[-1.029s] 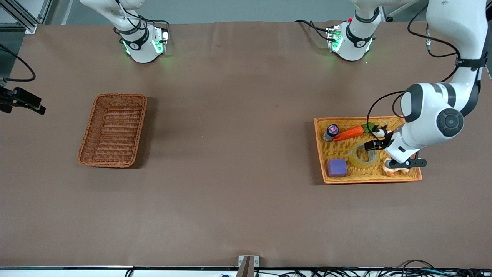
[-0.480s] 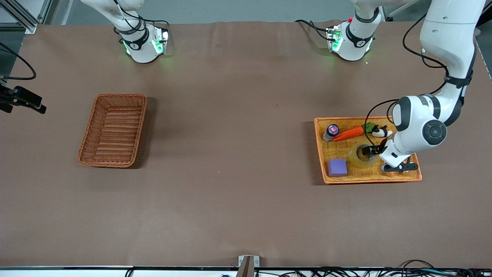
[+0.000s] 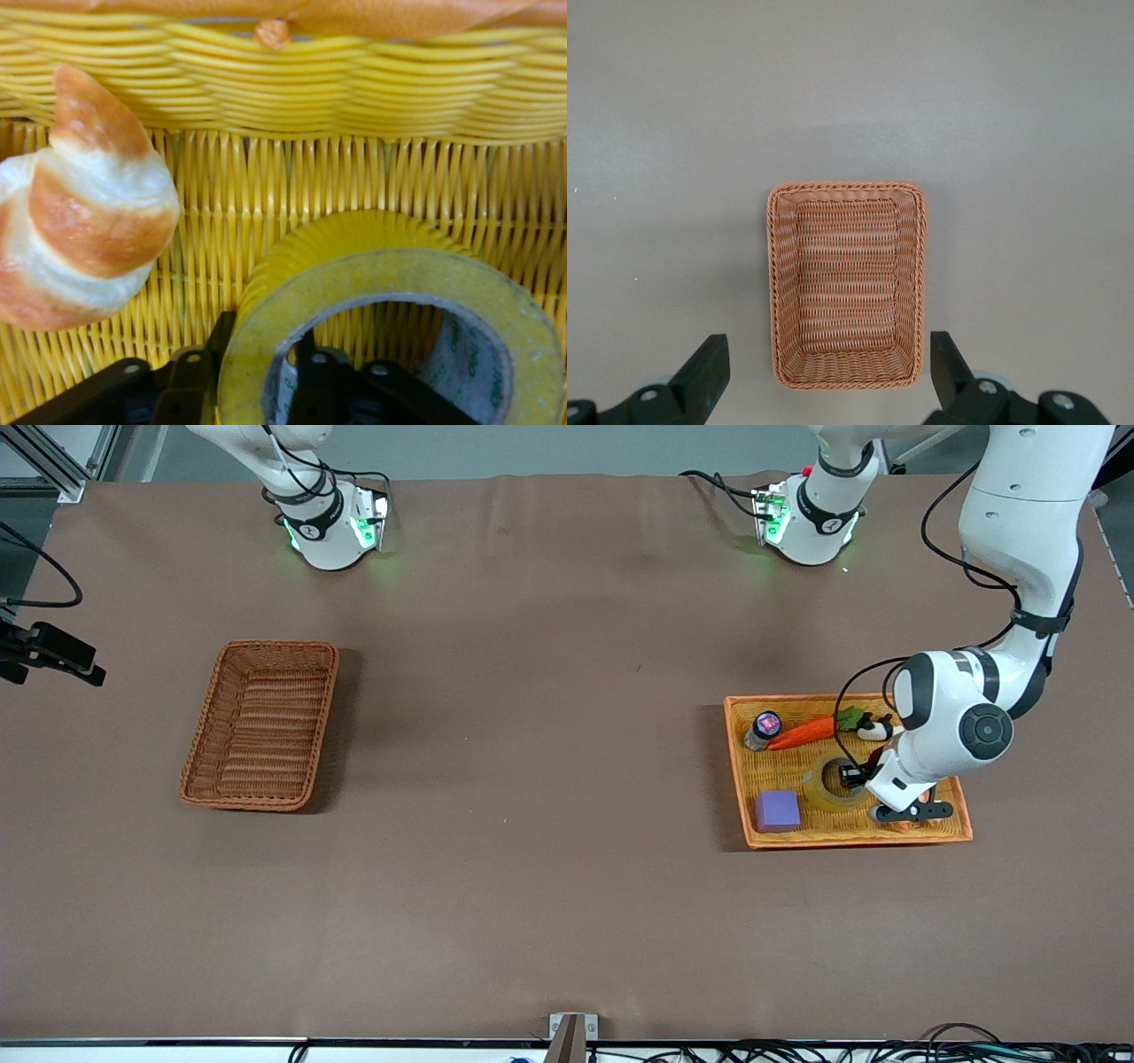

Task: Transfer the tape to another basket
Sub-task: 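Lower the left gripper over the tape roll and close on it, then lift the tape roll with the left gripper and carry it toward the basket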

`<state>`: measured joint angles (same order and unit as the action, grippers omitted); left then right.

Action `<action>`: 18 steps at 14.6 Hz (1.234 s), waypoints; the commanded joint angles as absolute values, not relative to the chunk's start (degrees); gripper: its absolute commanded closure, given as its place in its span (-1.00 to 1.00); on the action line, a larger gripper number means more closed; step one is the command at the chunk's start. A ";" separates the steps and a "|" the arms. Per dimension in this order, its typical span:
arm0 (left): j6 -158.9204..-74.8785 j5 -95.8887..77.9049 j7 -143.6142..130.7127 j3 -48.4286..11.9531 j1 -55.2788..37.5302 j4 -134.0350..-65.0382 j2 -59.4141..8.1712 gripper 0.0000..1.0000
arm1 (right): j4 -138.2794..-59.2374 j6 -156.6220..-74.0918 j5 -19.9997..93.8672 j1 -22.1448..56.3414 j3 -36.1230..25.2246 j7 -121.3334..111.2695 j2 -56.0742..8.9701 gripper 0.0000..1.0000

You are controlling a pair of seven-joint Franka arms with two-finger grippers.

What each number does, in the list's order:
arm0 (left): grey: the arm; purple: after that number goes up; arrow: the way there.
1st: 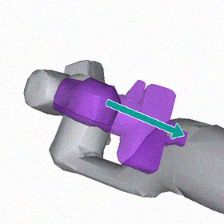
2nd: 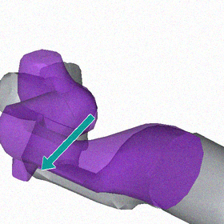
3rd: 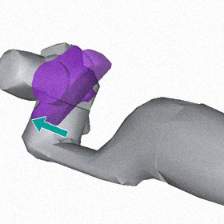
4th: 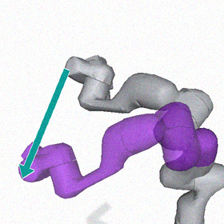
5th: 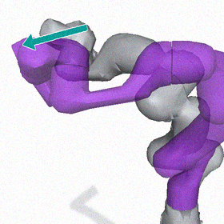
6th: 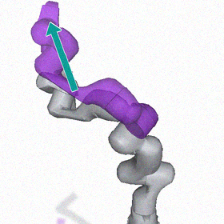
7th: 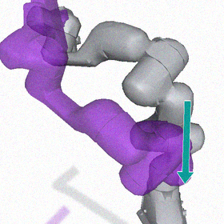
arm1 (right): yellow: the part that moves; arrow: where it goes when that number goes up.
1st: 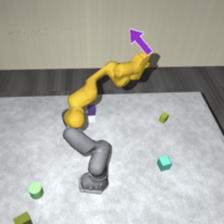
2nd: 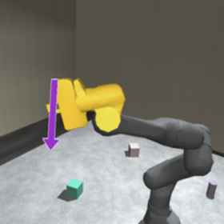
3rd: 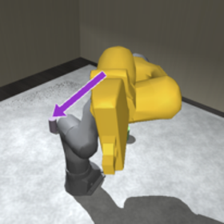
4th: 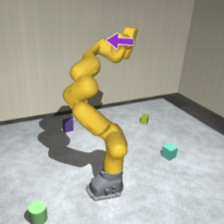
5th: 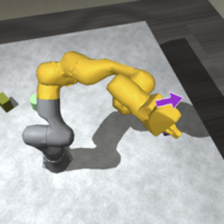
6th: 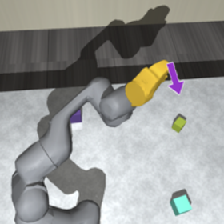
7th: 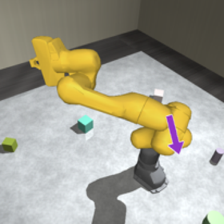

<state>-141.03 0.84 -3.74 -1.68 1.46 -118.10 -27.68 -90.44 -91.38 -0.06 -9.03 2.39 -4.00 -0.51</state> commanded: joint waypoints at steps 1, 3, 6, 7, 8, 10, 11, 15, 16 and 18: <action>-139.84 1.67 -3.60 -1.76 2.02 -119.09 -24.18 1.00 | -91.41 -91.41 1.23 -10.55 3.34 -4.83 0.79 -1.00; -137.56 1.76 -3.60 -2.02 1.93 -118.66 -21.37 1.00 | -91.41 -91.41 1.23 -10.46 3.25 -4.83 0.79 -1.00; -133.35 1.67 -4.39 -4.99 1.76 -115.07 -17.59 1.00 | -91.41 -91.23 1.23 -10.46 3.08 -4.83 0.79 -1.00; -130.55 1.76 -4.39 -6.66 1.84 -112.53 -17.32 1.00 | -91.41 -91.14 1.23 -10.63 3.08 -4.92 0.79 -1.00; -127.21 1.67 -4.57 -8.42 1.58 -109.80 -17.49 1.00 | -91.32 -91.23 1.23 -10.63 2.99 -4.92 0.70 -1.00; -122.45 1.76 -7.36 -13.51 1.32 -105.84 -18.37 1.00 | -91.41 -91.23 1.23 -10.37 2.99 -4.83 0.62 -1.00; -122.17 1.76 -9.91 -15.97 1.23 -104.69 -18.89 1.00 | -91.41 -91.23 1.23 -10.37 2.99 -4.83 0.62 -1.00; -122.08 4.73 -25.00 -26.43 -0.60 -100.56 -23.28 1.00 | -91.41 -91.23 1.23 -10.28 2.99 -4.83 0.62 -1.00; -122.08 7.18 -30.44 -28.54 -2.01 -98.63 -25.55 1.00 | -91.41 -91.32 1.23 -10.28 2.90 -4.83 0.62 -1.00; -121.99 11.32 -40.55 -31.98 -4.73 -94.50 -30.38 1.00 | -91.41 -91.40 1.23 -10.20 2.99 -4.83 0.53 -1.00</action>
